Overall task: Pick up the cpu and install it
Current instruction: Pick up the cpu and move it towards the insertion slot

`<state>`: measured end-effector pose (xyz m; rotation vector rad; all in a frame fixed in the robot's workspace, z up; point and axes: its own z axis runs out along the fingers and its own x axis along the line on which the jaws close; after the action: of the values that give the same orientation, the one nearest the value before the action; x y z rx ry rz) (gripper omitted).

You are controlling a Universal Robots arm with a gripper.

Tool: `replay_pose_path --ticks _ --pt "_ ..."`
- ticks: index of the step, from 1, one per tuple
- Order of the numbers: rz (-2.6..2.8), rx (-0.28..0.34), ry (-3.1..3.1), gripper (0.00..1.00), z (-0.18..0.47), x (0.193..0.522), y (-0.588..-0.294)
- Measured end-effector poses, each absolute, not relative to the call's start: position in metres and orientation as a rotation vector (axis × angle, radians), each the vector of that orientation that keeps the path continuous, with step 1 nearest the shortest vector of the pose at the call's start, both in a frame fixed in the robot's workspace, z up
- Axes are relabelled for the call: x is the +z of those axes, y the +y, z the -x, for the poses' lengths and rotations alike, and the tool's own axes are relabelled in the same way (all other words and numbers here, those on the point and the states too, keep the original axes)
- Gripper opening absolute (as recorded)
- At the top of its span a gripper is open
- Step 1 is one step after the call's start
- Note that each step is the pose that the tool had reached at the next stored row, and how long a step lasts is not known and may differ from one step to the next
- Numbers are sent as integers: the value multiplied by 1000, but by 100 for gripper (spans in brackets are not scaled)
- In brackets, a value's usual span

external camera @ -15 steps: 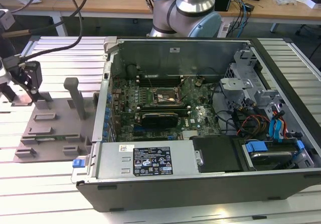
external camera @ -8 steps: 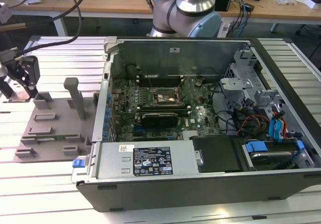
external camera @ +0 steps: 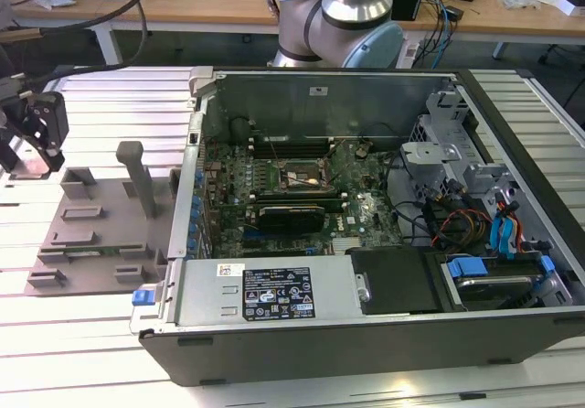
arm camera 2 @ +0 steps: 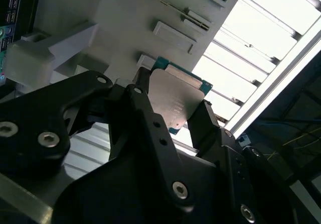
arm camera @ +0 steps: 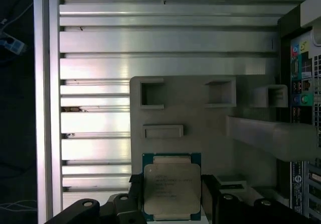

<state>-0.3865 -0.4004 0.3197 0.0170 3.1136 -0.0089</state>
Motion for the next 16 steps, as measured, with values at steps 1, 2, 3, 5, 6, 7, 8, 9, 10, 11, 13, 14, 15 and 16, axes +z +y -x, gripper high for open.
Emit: replay_pose_path --ticks 1,2,3,5,6,7,8,9,10,11,13,14,15,16 --pt "-17 -9 3114 55 386 321 -400" --pt "-17 -9 3114 55 386 326 -400" --pt "-17 -9 3114 55 386 328 -400" --pt "-17 -9 3114 55 386 333 -400" --pt "-17 -9 3114 55 386 336 -400" --pt "-17 -9 3114 55 386 338 -400" --pt "-17 -9 3114 55 386 341 -400" --pt "-17 -9 3114 55 386 344 -400" --pt "-17 -9 3114 55 386 346 -400" --pt "-17 -9 3114 55 386 348 -400" --pt "-17 -9 3114 55 386 355 -400" --pt "-17 -9 3114 55 386 356 -400" --pt "-17 -9 3114 55 386 358 -400" --pt "-17 -9 3114 55 386 360 -400"
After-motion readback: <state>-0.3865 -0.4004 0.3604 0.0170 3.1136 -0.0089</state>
